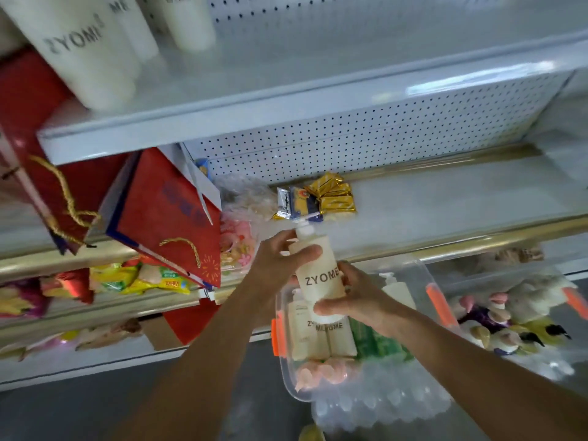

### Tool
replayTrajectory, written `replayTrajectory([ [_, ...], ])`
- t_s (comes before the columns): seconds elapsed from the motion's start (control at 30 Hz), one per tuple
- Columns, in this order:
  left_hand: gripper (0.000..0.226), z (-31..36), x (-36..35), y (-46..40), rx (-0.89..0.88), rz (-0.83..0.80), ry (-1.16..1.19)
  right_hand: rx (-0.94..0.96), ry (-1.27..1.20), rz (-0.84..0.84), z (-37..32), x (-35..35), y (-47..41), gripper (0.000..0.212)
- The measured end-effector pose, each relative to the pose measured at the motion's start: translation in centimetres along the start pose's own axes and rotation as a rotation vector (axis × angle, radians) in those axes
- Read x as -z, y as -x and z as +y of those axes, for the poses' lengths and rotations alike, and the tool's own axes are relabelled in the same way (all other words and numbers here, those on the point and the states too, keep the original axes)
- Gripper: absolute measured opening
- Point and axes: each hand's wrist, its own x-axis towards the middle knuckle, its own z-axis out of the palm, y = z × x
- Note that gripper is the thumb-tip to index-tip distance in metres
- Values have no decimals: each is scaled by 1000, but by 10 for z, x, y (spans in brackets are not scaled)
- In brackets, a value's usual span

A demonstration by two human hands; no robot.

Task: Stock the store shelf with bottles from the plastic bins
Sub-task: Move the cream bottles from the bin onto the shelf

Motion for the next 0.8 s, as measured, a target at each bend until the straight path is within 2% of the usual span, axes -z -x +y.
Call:
replayTrajectory([
  [0.1,34,37,6,16,-123,14,-35,120,44,11,-33,2,13,77],
  [0.17,42,59,9,25,-176,36,-41,191,62,22,-52,3,21,73],
  [0.37,53,121,16,54,-330,107,-59,354,89,143,-103,6,44,67],
  [0.53,53,174,23,79,-487,148,-120,493,77,143,-146,7,56,71],
  [0.8,56,242,41,88,-630,208,-173,634,94,210,-215,3,50,71],
])
